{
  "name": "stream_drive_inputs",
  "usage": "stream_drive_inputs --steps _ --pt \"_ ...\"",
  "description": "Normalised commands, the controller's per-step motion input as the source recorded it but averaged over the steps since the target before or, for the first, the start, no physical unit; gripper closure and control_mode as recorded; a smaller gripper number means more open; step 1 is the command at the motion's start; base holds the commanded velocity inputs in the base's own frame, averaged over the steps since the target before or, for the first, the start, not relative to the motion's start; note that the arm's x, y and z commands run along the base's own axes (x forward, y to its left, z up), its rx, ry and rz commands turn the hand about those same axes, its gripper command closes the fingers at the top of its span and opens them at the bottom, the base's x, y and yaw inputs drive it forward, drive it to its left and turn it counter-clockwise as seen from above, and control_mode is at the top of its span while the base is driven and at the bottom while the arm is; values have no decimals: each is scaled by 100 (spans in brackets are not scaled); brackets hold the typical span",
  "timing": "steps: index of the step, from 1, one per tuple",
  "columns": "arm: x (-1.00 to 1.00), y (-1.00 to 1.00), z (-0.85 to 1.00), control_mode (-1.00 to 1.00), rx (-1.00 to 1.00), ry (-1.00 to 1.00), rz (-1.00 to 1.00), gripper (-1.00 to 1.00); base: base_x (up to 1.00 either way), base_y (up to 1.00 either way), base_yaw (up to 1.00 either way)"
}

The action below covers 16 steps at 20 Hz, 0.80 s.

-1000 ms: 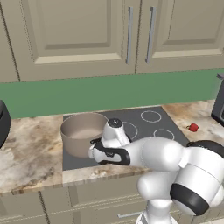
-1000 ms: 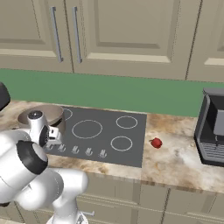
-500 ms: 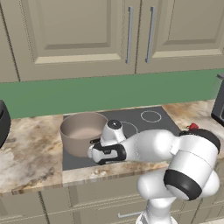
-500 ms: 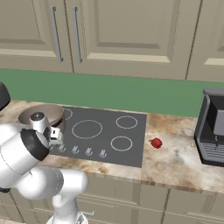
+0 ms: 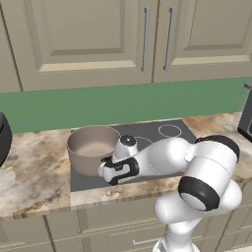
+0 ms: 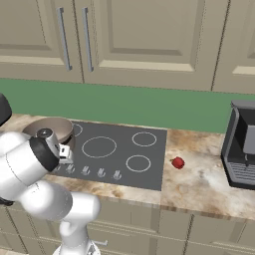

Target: Turn on the burner for the pot on the stove. Wait thirty seconds for the pot to heat up. Then add the bell pepper to the pot.

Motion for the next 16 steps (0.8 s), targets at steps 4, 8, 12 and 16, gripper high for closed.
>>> stream_drive_inputs --steps 4,8,12,16 --pt "0 0 0 -100 0 0 0 -100 0 0 0" --pt "-31 0 0 -100 0 0 0 -100 0 0 0" --pt "-5 0 0 -100 0 0 0 -100 0 0 0" --pt "0 0 0 -100 0 0 0 -100 0 0 0"
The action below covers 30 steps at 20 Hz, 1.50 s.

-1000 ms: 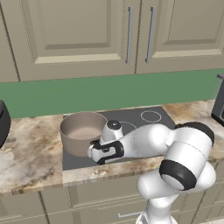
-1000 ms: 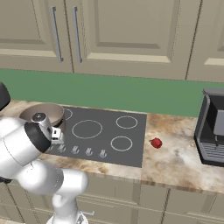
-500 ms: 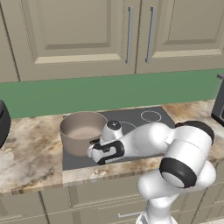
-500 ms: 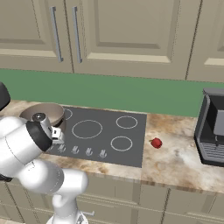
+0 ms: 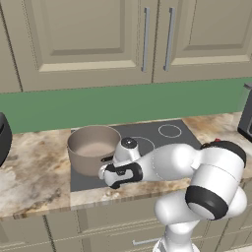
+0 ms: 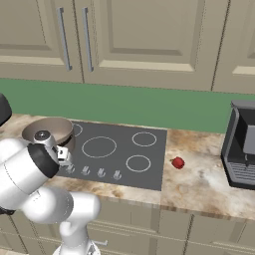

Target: Turn on the burner for the pot on the stove. Wait thirty seconds for the pot to heat up. Then add the bell pepper to the pot.

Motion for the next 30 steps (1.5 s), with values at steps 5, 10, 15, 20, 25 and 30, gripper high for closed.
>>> stream_drive_inputs --steps 5,10,15,20,25,30 --pt "0 0 0 -100 0 0 0 -100 0 0 0" --pt "0 0 0 -100 0 0 0 100 0 0 0" --pt "0 0 0 -100 0 0 0 100 0 0 0" --pt "0 0 0 -100 0 0 0 100 0 0 0" --pt "0 0 0 -100 0 0 1 100 0 0 0" --pt "-8 -1 0 -100 0 -1 16 100 0 0 0"
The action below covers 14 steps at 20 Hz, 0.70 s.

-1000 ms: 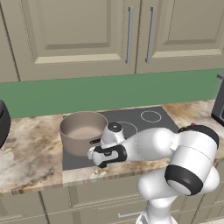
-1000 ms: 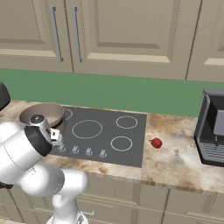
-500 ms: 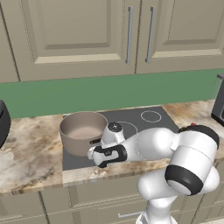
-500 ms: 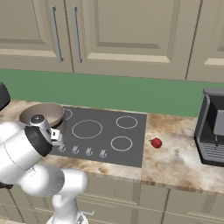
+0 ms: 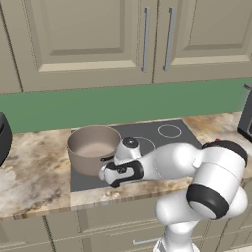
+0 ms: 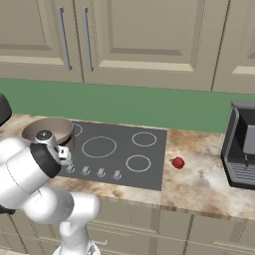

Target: Turn on the burner for the pot on the stove. Wait thirty seconds for the pot to heat up. Then add the bell pepper to the pot.

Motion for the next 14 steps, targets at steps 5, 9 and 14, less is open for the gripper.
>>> stream_drive_inputs --steps 5,9,14 --pt "-15 -10 -1 -100 0 0 33 100 0 0 0" --pt "-50 -24 -12 -100 -1 0 40 100 0 0 0" --pt "-67 -26 -17 -100 -2 0 38 100 0 0 0"
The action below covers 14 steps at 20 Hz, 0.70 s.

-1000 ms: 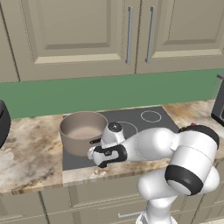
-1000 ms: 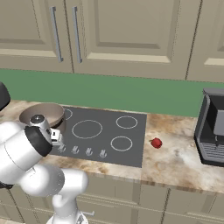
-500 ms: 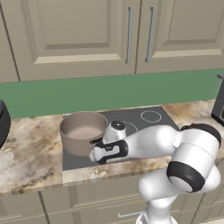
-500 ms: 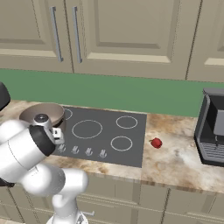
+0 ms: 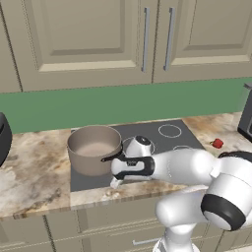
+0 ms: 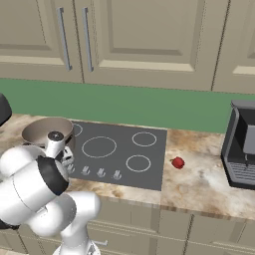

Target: Turn on the burner for the pot on the stove. Wait thirty seconds for the pot to heat up. Then add the bell pepper to the pot.

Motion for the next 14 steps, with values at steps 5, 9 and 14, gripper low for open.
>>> stream_drive_inputs --steps 5,9,14 --pt "-46 -11 -10 -100 -2 1 24 100 0 0 0" --pt "-4 0 0 -100 0 -1 0 -100 0 0 0" --pt "-41 0 79 -100 3 -23 -5 -100 0 0 0"
